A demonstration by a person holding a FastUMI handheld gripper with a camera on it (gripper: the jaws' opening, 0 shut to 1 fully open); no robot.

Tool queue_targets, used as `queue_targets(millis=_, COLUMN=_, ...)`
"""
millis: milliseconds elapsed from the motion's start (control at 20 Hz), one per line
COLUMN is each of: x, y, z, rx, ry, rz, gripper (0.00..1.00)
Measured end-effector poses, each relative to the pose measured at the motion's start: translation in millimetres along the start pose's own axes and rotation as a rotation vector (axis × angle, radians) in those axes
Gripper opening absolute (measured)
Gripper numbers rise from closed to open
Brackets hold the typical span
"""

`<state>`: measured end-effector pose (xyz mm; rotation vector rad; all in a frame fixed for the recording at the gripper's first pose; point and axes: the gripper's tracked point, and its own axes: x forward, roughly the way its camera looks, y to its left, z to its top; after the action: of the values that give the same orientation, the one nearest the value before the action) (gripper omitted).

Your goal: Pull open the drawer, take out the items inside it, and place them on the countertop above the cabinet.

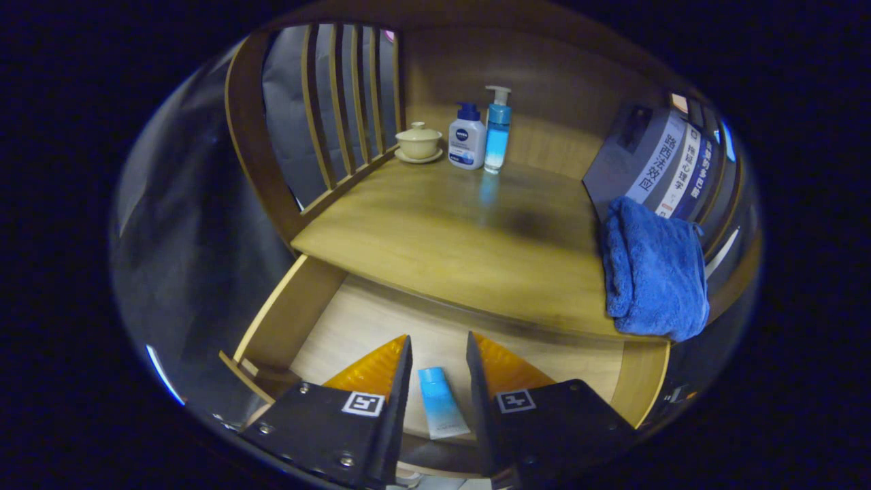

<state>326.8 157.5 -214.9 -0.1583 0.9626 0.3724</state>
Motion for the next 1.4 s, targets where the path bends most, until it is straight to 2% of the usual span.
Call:
queue_targets(millis=200, x=10.8, y=-0.7, z=-36.6, rx=-0.031, ry=0.088, rz=0.005, gripper=0.48)
queue_targets(millis=500, x=39.7, y=2.5, z=-89.1, rx=-0.188, ry=0.256, rz=0.015, gripper=0.71)
queue_targets(millis=850, x=67.0, y=-5.0, z=-114.8, rx=-0.267, ry=0.403, rz=0.008, gripper=0.7)
queue_targets(millis=950, x=80.2, y=-3.7, z=-121.0, rx=-0.247, ry=0.414, rz=0.003, gripper=0.44)
queue_targets(millis=1050, x=74.8, y=-4.6, z=-114.2, rx=-0.231, ry=0.386, rz=-0.017, gripper=0.38)
queue_targets(millis=1400, x=44.0, y=1.7, z=-58.6, rx=-0.163, ry=0.233, rz=0.019, gripper=0.37)
